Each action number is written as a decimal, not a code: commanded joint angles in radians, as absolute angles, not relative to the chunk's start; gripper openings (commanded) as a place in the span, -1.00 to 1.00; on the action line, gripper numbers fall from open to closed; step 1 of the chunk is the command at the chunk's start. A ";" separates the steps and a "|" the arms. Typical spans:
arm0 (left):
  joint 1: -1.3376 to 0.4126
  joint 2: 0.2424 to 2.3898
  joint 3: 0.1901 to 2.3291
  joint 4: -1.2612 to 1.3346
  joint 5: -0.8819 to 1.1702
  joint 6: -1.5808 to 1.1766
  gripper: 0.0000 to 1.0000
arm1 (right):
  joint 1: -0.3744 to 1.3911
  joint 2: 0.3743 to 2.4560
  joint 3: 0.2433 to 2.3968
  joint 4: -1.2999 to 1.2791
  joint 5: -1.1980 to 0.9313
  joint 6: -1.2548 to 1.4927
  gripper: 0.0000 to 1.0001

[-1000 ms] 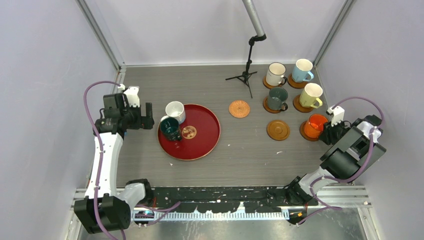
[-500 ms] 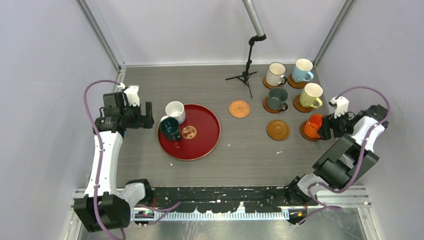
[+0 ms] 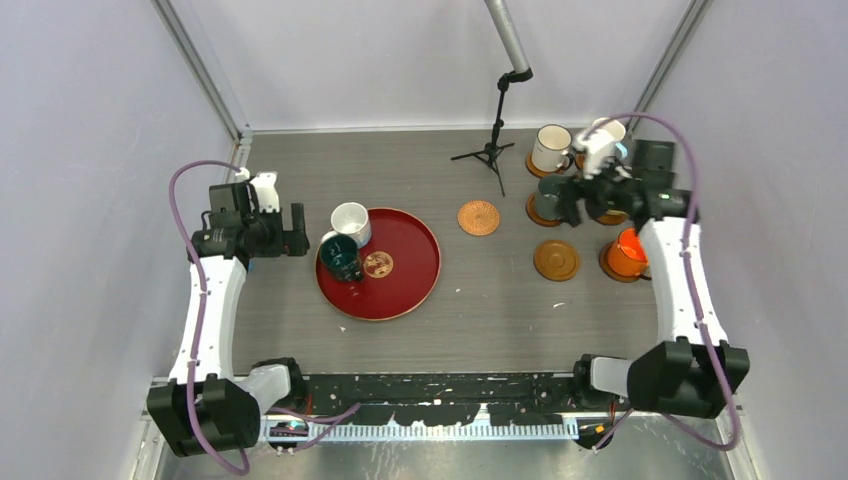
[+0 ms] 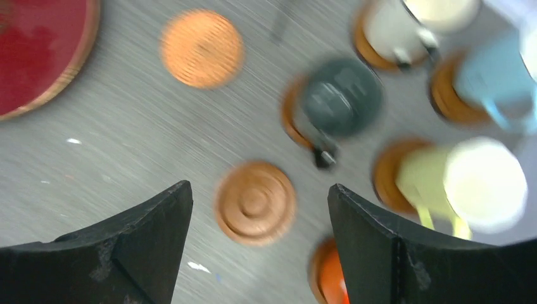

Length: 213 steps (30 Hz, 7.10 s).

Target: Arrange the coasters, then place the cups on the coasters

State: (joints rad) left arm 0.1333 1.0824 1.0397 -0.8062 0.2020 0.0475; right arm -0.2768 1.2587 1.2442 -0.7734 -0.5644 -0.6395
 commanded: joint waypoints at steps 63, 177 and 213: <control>0.139 1.004 1.052 -0.759 0.079 -0.068 0.99 | 1.032 1.793 1.420 -0.325 0.168 -0.088 -0.99; 0.074 1.382 1.148 -0.811 0.487 0.457 0.99 | -0.002 1.270 1.215 -0.816 -0.514 -0.372 0.51; -0.377 1.512 1.101 -0.624 0.326 0.229 0.89 | 0.143 1.330 1.214 -0.682 -0.418 -0.188 0.54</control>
